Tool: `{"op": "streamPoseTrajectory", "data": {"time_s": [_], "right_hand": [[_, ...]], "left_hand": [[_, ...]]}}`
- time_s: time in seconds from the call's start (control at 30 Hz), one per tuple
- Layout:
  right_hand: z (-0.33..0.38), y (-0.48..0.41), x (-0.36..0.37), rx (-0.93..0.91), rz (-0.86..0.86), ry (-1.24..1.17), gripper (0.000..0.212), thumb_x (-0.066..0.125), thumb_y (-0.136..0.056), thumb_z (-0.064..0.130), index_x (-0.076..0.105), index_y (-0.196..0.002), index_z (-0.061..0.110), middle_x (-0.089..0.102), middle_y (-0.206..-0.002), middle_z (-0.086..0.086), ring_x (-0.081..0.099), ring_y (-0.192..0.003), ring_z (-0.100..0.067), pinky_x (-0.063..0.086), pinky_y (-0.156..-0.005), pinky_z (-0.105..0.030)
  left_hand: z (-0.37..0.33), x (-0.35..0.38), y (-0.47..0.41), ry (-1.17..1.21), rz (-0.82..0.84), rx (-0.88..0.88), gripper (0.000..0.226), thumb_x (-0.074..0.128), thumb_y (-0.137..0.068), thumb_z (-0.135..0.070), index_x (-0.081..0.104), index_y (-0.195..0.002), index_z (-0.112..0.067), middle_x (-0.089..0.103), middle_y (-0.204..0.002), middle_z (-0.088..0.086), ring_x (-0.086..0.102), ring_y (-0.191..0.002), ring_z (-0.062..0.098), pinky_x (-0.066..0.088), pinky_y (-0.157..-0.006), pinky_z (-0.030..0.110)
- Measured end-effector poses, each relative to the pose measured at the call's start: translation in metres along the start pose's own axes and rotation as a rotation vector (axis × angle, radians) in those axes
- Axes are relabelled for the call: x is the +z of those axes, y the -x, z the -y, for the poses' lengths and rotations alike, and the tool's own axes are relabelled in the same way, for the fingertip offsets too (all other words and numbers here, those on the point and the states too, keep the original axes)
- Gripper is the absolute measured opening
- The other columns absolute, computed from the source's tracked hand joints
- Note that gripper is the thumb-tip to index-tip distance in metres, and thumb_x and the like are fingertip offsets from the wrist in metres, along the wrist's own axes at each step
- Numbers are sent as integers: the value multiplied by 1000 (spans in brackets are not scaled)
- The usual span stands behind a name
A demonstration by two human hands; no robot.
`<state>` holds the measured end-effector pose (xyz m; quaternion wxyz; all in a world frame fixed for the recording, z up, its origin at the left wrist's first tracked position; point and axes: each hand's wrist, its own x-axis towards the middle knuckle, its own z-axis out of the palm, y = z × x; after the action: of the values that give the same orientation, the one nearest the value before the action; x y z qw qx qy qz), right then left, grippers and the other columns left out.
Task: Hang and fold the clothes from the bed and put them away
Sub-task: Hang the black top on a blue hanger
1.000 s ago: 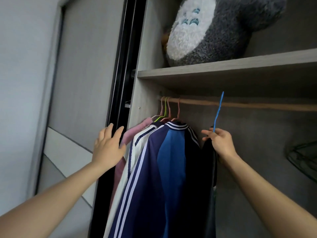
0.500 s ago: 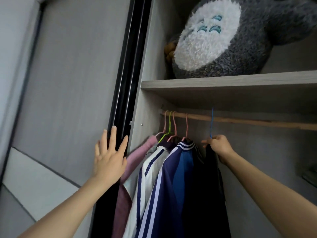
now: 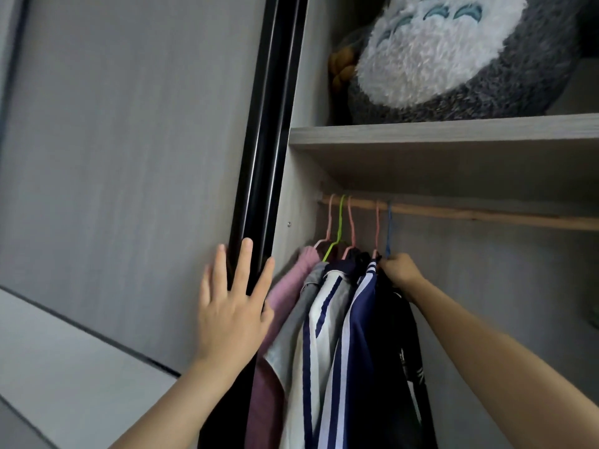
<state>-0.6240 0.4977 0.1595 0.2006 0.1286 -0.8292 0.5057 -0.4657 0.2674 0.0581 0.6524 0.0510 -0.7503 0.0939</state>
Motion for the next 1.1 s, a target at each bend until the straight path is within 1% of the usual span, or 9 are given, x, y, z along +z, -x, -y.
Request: {"op": "streamPoseTrajectory", "data": {"time_s": [0.1, 0.23, 0.37, 0.47, 0.6, 0.7, 0.87, 1.0, 1.1], "right_hand": [[9, 6, -4, -16, 44, 170, 25, 44, -98, 20, 55, -88, 0, 51, -86, -19, 47, -79, -25, 35, -63, -31], [12, 24, -15, -89, 55, 347, 39, 39, -100, 34, 58, -91, 1, 54, -92, -20, 48, -85, -24, 33, -73, -28], [-1, 44, -36, -134, 19, 401, 45, 37, -101, 34, 60, -111, -4, 60, -114, -24, 56, -101, -30, 39, -82, -31], [-10, 55, -63, -104, 15, 514, 48, 40, -99, 37, 55, -121, -3, 57, -124, -22, 52, -115, -35, 39, -90, -33], [-27, 63, -108, -57, 16, 742, 44, 44, -98, 35, 56, -123, 1, 55, -127, -20, 49, -119, -34, 38, -94, -32], [-45, 74, -149, 24, -42, 967, 45, 44, -97, 40, 53, -129, 11, 44, -136, -18, 42, -124, -35, 36, -101, -37], [-78, 109, -226, 65, -213, 1307, 41, 43, -96, 39, 48, -130, 16, 41, -134, -13, 33, -127, -33, 35, -98, -42], [-97, 152, -303, 97, -482, 1473, 36, 48, -92, 32, 50, -119, 10, 49, -123, -15, 40, -118, -34, 39, -90, -40], [-107, 190, -353, 202, -541, 1526, 39, 48, -93, 40, 49, -117, 10, 54, -119, -13, 48, -114, -32, 43, -82, -37]], "left_hand": [[1, -1, 1, -12, -9, -3, 70, 78, -62, -20, 58, -129, -13, 36, -146, 22, 36, -127, 52, 40, -93, 62], [0, -1, 1, 8, -2, -2, 71, 79, -62, -17, 57, -129, -14, 35, -147, 21, 34, -128, 51, 38, -95, 63], [-2, -4, -1, 29, 25, -8, 73, 82, -58, -14, 59, -127, -13, 37, -146, 22, 37, -127, 53, 37, -93, 65], [-7, -12, 0, 62, 37, -41, 70, 81, -60, -11, 59, -126, -12, 36, -145, 25, 36, -129, 51, 35, -95, 65], [-49, -23, 14, 191, -7, 3, 57, 75, -64, -15, 63, -120, -9, 42, -139, 29, 41, -127, 47, 38, -95, 60], [-99, -30, 12, 363, 9, 29, 53, 76, -61, -13, 67, -113, -7, 49, -132, 30, 49, -121, 47, 42, -92, 58], [-174, -40, 1, 552, -26, 130, 43, 53, -71, -14, 69, -110, -9, 54, -128, 29, 54, -115, 45, 47, -86, 54], [-225, -36, 7, 646, 31, 142, 49, 65, -63, -8, 68, -112, -7, 53, -126, 31, 55, -112, 47, 47, -85, 56], [-265, -31, 14, 702, 169, 148, 53, 75, -59, -6, 68, -111, -5, 54, -125, 33, 56, -110, 47, 48, -82, 56]]}}
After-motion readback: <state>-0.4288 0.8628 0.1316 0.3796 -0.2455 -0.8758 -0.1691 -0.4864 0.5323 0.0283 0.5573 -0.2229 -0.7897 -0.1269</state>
